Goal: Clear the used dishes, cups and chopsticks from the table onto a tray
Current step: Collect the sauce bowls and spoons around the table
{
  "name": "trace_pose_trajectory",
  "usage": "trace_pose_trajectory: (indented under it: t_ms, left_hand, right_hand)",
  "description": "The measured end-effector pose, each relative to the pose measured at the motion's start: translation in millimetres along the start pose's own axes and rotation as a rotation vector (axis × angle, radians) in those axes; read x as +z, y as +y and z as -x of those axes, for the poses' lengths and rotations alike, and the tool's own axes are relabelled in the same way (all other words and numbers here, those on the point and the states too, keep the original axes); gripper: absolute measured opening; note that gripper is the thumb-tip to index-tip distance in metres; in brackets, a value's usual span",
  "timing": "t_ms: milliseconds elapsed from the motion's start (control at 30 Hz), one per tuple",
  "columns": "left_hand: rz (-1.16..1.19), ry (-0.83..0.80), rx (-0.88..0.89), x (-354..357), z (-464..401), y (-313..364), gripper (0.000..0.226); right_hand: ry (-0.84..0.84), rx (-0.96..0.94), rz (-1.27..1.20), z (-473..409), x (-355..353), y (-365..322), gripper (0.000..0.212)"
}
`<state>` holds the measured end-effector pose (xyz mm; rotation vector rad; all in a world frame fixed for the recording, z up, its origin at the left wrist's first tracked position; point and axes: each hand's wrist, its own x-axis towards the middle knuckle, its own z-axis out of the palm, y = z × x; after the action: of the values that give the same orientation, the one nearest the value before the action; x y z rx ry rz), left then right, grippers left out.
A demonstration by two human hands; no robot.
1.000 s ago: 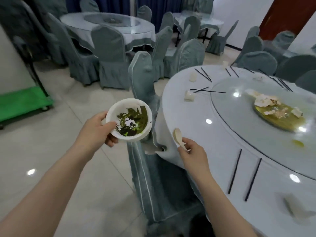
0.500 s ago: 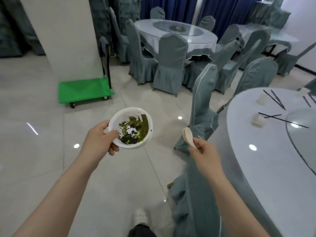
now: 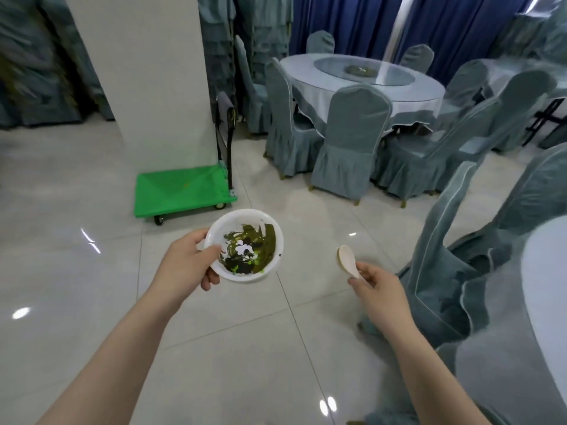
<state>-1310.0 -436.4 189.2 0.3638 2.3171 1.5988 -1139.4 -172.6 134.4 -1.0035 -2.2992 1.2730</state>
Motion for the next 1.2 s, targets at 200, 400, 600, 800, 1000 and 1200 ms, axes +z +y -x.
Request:
trace_pose_trajectory:
  t_ms: [200, 400, 600, 800, 1000, 1200]
  left_hand:
    - [-0.004, 0.003, -0.096, -15, -117, -15, 0.027]
    - [0.0, -0.074, -0.09, -3, -274, -9, 0.026]
    - [0.078, -0.313, -0.012, 63, -425, 37, 0.024]
    - [0.051, -0.507, 0.043, 184, -533, 103, 0.02]
    - [0.063, -0.641, 0.171, 315, -614, 172, 0.019]
    - [0.095, -0.741, 0.243, 444, -689, 248, 0.02]
  right_hand:
    - [-0.1, 0.021, 0.048, -111, 61, -32, 0.026]
    - [-0.044, 0.084, 0.109, -212, 94, -47, 0.026]
    - [0.145, 0.189, 0.114, -300, 83, -65, 0.028]
    - [0.451, 0.268, 0.006, -374, 27, -64, 0.027]
    - [0.686, 0.283, -0.009, -468, -50, -40, 0.027]
    - [0.738, 0.295, 0.019, -579, -142, -24, 0.025]
